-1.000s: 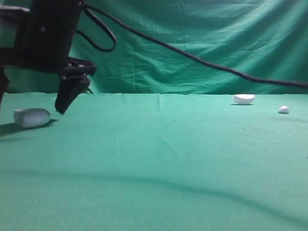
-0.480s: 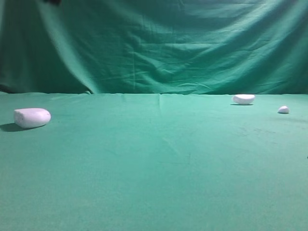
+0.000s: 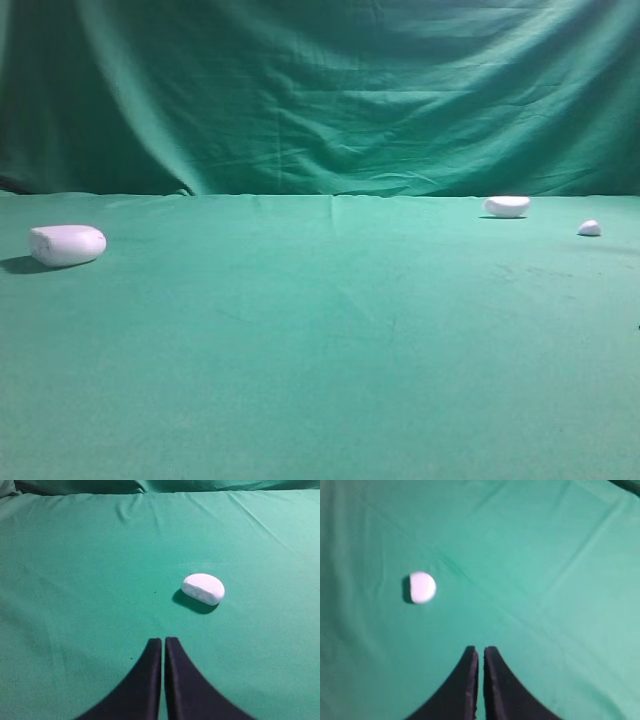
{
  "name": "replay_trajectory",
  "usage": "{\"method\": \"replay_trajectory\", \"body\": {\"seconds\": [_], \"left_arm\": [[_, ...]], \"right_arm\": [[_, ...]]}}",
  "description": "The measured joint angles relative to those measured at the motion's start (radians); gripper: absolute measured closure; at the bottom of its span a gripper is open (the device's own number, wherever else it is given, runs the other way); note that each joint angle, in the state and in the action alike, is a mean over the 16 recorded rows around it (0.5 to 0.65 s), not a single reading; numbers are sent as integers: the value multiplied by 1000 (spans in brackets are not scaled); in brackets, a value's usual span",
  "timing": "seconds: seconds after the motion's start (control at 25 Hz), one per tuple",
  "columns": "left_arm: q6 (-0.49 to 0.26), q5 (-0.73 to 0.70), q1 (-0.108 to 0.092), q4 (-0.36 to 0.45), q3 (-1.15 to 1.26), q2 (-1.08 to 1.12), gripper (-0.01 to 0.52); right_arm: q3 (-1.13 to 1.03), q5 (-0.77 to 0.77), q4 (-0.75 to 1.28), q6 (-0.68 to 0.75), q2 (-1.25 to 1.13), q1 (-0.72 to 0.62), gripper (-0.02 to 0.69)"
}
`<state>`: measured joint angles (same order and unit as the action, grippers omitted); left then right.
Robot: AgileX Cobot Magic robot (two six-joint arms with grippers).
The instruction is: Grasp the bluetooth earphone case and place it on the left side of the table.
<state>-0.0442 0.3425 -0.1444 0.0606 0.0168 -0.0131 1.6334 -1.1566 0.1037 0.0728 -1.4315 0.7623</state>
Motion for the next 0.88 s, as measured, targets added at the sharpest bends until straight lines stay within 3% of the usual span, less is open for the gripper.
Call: {"method": "replay_trajectory", "body": {"seconds": [0.44,0.88], "left_arm": [[0,0,0,0,0,0,514],[0,0,0,0,0,0,514]], "right_arm": [[-591,257,-48,33,463,-27,665],[-926,356,-41,24,801,-45,665]]}}
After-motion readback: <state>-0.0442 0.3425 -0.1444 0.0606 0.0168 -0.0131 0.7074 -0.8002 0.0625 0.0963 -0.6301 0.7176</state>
